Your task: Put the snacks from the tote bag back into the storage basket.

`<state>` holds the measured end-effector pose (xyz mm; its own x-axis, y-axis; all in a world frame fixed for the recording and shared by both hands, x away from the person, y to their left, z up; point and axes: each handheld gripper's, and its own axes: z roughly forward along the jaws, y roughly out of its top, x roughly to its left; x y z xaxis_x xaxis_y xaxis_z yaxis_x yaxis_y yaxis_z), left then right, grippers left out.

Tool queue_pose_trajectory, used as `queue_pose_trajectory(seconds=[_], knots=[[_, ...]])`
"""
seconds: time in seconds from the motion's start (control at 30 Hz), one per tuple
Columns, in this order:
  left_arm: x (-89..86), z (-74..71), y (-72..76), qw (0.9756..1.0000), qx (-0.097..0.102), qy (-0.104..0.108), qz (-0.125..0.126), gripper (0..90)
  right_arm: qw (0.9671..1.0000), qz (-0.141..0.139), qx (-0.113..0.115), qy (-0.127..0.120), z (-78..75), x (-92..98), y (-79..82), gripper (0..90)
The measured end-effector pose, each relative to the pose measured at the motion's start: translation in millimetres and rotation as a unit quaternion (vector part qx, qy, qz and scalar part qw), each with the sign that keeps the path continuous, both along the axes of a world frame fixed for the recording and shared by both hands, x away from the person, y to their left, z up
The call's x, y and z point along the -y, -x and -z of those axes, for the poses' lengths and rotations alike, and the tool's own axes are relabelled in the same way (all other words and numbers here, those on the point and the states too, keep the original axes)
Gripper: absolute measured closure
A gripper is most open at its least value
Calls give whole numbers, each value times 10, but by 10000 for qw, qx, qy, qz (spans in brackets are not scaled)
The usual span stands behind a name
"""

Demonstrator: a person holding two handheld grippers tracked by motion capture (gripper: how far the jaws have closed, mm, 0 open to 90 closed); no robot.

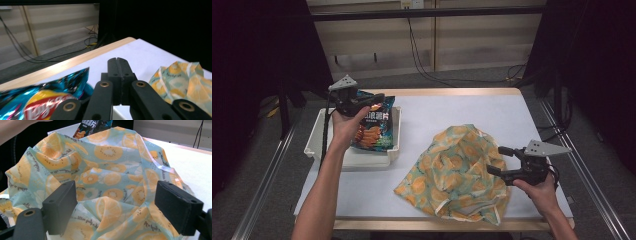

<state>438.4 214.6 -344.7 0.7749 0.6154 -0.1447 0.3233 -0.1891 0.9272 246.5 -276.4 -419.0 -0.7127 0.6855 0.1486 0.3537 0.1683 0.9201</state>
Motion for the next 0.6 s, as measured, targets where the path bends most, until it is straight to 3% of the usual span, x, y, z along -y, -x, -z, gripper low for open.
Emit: queue_pose_trajectory(seconds=[0.13, 0.27, 0.43, 0.6], knots=[[-126, 32, 136, 9998, -14, -212, -13, 900, 10000, 4, -32, -3, 11, 3, -9, 173], [-207, 153, 292, 9992, -88, -390, -7, 900, 10000, 1, -30, 22, 12, 1, -9, 173], [-286, 414, 465, 9978, -317, -585, 29, 900, 10000, 4, -15, 35, -2, -14, -4, 173], [-299, 720, 541, 9951, -652, -739, 51, 900, 10000, 10, 8, 56, -26, -38, 21, 173]])
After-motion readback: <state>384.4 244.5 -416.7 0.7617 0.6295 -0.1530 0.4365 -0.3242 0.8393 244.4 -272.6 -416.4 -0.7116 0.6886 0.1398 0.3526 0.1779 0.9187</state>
